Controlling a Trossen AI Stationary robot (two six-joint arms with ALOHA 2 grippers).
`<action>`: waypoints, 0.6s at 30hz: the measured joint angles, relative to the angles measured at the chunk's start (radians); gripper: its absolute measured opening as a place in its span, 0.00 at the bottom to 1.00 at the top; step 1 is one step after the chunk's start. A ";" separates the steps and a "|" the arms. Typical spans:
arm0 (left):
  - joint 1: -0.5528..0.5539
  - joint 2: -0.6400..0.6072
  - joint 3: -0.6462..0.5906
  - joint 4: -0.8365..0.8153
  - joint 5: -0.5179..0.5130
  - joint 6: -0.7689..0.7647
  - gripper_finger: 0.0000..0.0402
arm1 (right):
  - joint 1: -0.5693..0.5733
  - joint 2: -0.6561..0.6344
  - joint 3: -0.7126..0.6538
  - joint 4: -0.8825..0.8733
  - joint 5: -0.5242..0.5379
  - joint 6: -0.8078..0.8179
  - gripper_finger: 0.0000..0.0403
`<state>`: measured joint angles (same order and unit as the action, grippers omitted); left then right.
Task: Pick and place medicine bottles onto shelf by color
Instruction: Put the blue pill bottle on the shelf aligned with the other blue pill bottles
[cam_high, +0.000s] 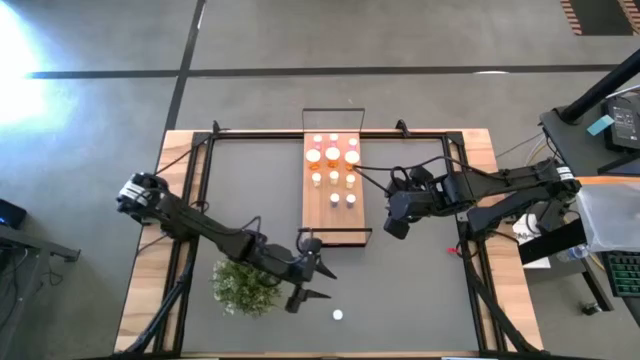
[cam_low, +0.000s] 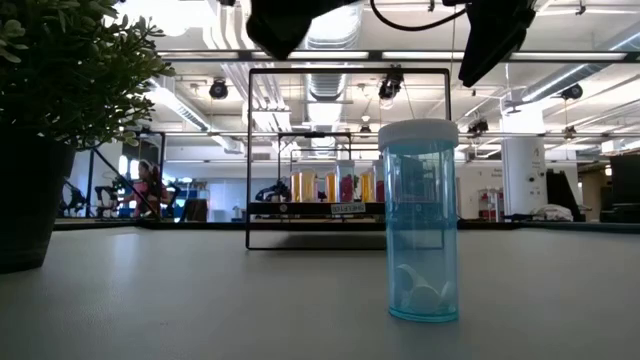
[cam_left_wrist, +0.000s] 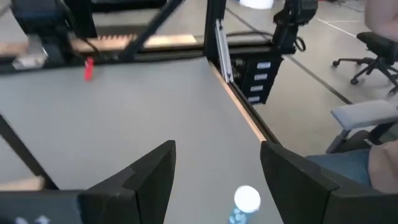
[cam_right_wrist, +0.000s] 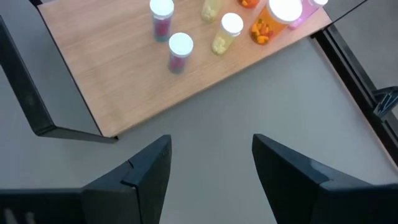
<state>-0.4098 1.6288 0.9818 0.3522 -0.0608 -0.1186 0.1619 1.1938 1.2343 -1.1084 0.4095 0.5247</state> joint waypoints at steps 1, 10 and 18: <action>-0.002 0.017 0.006 -0.001 0.000 -0.011 0.55 | 0.000 0.000 0.000 0.000 -0.001 0.000 0.53; -0.024 0.149 0.082 -0.002 0.001 -0.112 0.55 | 0.006 0.000 0.000 0.000 -0.004 0.000 0.53; -0.069 0.224 0.137 -0.003 0.002 -0.116 0.55 | 0.011 0.000 0.000 0.000 -0.026 0.000 0.53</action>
<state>-0.4788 1.8532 1.1191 0.3490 -0.0589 -0.2343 0.1733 1.1938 1.2342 -1.1083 0.3840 0.5247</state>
